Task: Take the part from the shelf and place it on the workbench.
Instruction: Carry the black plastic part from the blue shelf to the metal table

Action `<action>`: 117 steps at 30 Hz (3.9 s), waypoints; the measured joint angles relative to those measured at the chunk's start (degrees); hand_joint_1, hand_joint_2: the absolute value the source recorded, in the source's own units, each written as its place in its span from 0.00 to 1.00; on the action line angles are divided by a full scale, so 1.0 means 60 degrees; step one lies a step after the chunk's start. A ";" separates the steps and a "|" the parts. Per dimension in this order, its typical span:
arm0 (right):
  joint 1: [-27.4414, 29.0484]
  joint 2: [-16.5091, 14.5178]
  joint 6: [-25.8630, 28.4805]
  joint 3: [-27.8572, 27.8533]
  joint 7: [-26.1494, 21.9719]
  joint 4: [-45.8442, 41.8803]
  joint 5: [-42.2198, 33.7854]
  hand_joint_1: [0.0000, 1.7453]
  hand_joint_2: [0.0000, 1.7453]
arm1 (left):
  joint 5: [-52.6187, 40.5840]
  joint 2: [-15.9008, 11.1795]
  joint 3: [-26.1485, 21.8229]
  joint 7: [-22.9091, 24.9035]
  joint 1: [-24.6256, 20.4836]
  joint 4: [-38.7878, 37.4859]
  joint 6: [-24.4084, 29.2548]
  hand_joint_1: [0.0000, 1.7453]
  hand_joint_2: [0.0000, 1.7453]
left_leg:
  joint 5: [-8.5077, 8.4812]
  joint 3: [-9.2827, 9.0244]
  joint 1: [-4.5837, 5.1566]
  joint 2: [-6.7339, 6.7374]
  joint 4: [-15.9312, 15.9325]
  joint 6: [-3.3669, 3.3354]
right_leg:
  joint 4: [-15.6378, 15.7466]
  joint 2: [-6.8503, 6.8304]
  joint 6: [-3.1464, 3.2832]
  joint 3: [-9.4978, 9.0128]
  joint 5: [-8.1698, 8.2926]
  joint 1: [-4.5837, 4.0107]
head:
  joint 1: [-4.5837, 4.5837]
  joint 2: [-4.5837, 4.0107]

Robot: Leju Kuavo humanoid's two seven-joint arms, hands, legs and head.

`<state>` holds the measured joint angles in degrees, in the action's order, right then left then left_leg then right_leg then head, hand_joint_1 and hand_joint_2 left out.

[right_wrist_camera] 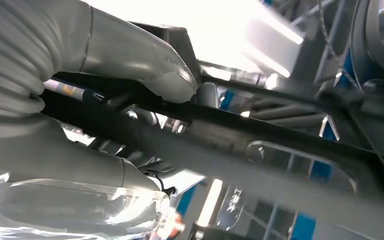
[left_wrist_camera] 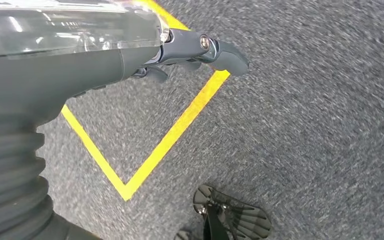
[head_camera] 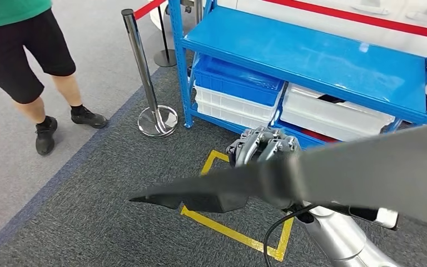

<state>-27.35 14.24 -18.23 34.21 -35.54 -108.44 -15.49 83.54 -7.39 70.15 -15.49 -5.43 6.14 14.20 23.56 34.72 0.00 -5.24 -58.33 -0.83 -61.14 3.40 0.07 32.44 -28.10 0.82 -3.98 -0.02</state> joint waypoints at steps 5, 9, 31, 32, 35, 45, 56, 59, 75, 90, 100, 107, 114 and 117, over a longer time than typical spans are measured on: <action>0.0168 0.0034 -0.0072 0.0015 -0.0009 -0.0146 0.0478 1.00 1.00 | 0.0000 -0.0022 0.0105 0.0001 0.0031 -0.0002 -0.0138 0.00 1.00 | -0.0033 0.0263 -0.0055 -0.0209 -0.0118 0.0303 | 0.0451 -0.0213 0.0118 -0.0121 0.0119 0.0001 | -0.0001 0.0000; 0.0601 -0.0034 -0.0055 0.0071 -0.0007 -0.0277 0.0847 1.00 1.00 | -0.0003 -0.0019 0.0256 -0.0007 -0.0059 -0.0003 -0.0217 0.00 1.00 | 0.1034 0.1173 -0.0088 0.0685 -0.2153 0.0469 | 0.0526 -0.0775 0.0237 -0.0150 0.0154 -0.0019 | -0.0003 0.0000; 0.1314 -0.0402 -0.0660 0.0271 -0.0023 -0.0217 0.1132 1.00 1.00 | 0.0000 0.0074 0.0467 0.0060 -0.0071 0.0000 -0.0168 0.00 1.00 | 0.0009 0.0011 -0.0077 -0.0154 -0.0027 0.0100 | 0.0079 0.0090 -0.0140 0.0071 0.0050 0.0086 | -0.0001 0.0000; 0.1406 -0.0500 -0.0801 0.0275 -0.0025 -0.0153 0.1238 1.00 1.00 | 0.0000 0.0092 0.0464 0.0050 -0.0069 0.0000 -0.0146 0.00 1.00 | 0.0004 0.0068 -0.0086 -0.0262 -0.0056 0.0170 | 0.0252 0.0198 -0.0120 0.0009 0.0065 0.0081 | -0.0001 0.0000; 0.1687 -0.0861 -0.1133 0.0275 -0.0027 -0.0017 0.1579 1.00 1.00 | 0.0000 0.0147 0.0453 -0.0010 0.0017 0.0000 -0.0105 0.00 1.00 | -0.0021 0.0175 -0.0137 -0.0376 -0.0077 0.0362 | 0.0320 -0.0095 0.0046 -0.0004 0.0109 0.0041 | 0.0000 0.0000; 0.2569 -0.1346 -0.1343 0.0158 -0.0029 0.0167 0.2358 1.00 1.00 | 0.0002 0.0209 0.0449 -0.0208 0.0006 0.0000 -0.0216 0.00 1.00 | 0.0363 0.0235 -0.0065 0.1168 -0.0796 0.0379 | 0.0399 -0.1413 0.0226 -0.0089 0.0058 -0.0123 | 0.0000 0.0000; 0.2593 -0.1829 -0.1368 0.0977 -0.0029 0.0640 0.2506 1.00 1.00 | 0.0004 0.0208 0.0478 -0.0348 -0.0071 0.0000 -0.0240 0.00 1.00 | 0.0060 -0.0223 -0.0016 0.0541 0.0208 -0.0137 | -0.2139 -0.0622 -0.0113 0.1058 -0.1176 -0.0075 | 0.0001 0.0000; 0.2427 -0.1915 -0.1492 0.1168 -0.0029 0.0884 0.2401 1.00 1.00 | 0.0004 0.0214 0.0457 -0.0293 -0.0052 0.0000 -0.0237 0.00 1.00 | 0.0099 -0.0216 -0.0041 0.0133 0.0104 -0.0078 | -0.1268 -0.0452 -0.0137 0.0757 -0.0365 -0.0001 | 0.0002 0.0000; 0.1970 -0.2201 -0.1598 0.1475 -0.0030 0.1555 0.2158 1.00 1.00 | 0.0004 0.0274 0.0439 -0.0212 0.0027 0.0000 -0.0252 0.00 1.00 | 0.0594 0.0479 -0.0098 0.1091 -0.1257 0.0396 | 0.0339 -0.1337 0.0249 0.0028 0.0104 -0.0095 | -0.0001 0.0000; 0.1897 -0.2261 -0.1461 0.1538 -0.0033 0.1749 0.2200 1.00 1.00 | 0.0004 0.0307 0.0443 -0.0113 -0.0031 0.0000 -0.0189 0.00 1.00 | 0.0193 -0.0215 -0.0034 0.0087 0.0031 -0.0112 | -0.1054 -0.0354 -0.0103 0.0804 -0.0160 -0.0036 | 0.0001 0.0000; 0.1812 -0.2376 -0.1463 0.1560 -0.0029 0.1798 0.2172 1.00 1.00 | 0.0004 0.0380 0.0438 -0.0002 -0.0036 0.0001 -0.0143 0.00 1.00 | 0.1117 0.0751 -0.0091 0.0600 -0.1721 0.0389 | 0.0419 -0.0603 0.0249 0.0129 0.0274 -0.0034 | -0.0001 0.0000; 0.1792 -0.2383 -0.1464 0.1600 -0.0029 0.1954 0.2171 1.00 1.00 | 0.0004 0.0414 0.0386 -0.0005 -0.0022 0.0000 -0.0147 0.00 1.00 | 0.0303 0.0059 -0.0027 0.1335 -0.0395 0.0282 | 0.0414 -0.1466 0.0172 -0.0022 0.0110 -0.0137 | -0.0001 0.0000; 0.1679 -0.2432 -0.1465 0.1641 -0.0029 0.2073 0.2174 1.00 1.00 | 0.0004 0.0449 0.0288 0.0013 -0.0006 0.0000 -0.0181 0.00 1.00 | 0.0145 -0.0199 -0.0048 0.0923 0.0151 -0.0115 | -0.0463 -0.0997 -0.0138 0.0249 -0.0491 -0.0084 | 0.0000 0.0000; 0.1675 -0.2413 -0.1480 0.1645 -0.0029 0.2178 0.2174 1.00 1.00 | 0.0004 0.0469 0.0222 -0.0013 -0.0048 0.0000 -0.0197 0.00 1.00 | 0.0135 -0.0192 -0.0050 0.0563 0.0139 -0.0161 | -0.2186 -0.0623 -0.0170 0.1184 -0.1109 -0.0070 | 0.0000 0.0000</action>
<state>-17.30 -0.23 -27.11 44.07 -35.71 -95.37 -2.45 83.56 -4.57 71.48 -15.57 -5.72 6.14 13.02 24.37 33.57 -0.30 -1.86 -57.50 -1.80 -74.26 -0.33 -0.95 39.55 -34.75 0.40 -3.98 -0.02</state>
